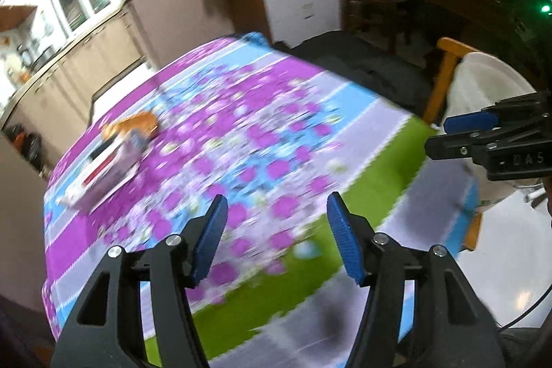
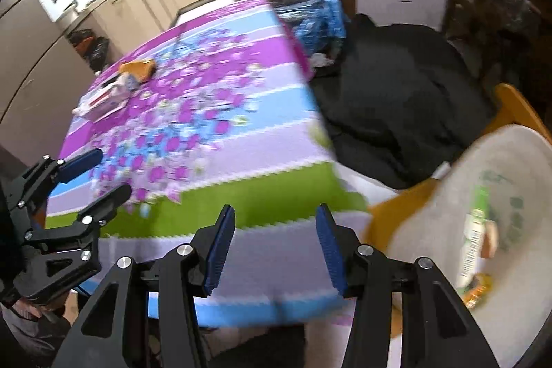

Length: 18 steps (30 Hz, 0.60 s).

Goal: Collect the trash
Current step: 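Move both tools back toward the table, then grasp the clear grain bag with the left tool while the right tool grasps the white-red medicine box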

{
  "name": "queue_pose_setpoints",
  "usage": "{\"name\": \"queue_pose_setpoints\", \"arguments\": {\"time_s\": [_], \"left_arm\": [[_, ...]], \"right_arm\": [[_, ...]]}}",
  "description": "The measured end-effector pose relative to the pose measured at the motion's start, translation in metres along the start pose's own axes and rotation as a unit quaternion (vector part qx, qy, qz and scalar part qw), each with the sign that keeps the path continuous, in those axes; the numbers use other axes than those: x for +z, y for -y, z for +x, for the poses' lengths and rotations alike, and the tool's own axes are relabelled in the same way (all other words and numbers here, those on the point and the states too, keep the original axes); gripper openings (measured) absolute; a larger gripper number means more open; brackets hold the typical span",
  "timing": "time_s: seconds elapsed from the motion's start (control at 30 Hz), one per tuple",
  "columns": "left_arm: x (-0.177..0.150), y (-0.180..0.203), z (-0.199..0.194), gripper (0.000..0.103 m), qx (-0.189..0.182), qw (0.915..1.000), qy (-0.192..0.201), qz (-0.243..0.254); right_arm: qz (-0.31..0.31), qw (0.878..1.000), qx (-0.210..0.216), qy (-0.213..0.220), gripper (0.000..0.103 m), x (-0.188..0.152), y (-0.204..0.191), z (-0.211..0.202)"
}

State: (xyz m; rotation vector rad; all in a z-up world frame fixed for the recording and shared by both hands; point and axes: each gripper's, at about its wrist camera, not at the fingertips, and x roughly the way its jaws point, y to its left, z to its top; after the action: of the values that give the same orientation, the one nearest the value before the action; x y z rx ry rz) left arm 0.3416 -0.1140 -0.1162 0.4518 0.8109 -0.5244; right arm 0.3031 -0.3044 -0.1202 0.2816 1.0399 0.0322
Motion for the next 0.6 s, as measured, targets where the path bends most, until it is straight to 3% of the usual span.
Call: {"name": "queue_pose_setpoints", "arguments": {"time_s": [0.33, 0.6], "left_arm": [[-0.04, -0.096, 0.008, 0.061, 0.067, 0.9947, -0.03, -0.072], [-0.054, -0.194, 0.007, 0.063, 0.113, 0.9813, -0.026, -0.154]], "right_arm": [[-0.04, 0.997, 0.069, -0.022, 0.05, 0.022, -0.081, 0.061], [-0.098, 0.99, 0.094, -0.018, 0.054, 0.05, -0.148, 0.088]]}}
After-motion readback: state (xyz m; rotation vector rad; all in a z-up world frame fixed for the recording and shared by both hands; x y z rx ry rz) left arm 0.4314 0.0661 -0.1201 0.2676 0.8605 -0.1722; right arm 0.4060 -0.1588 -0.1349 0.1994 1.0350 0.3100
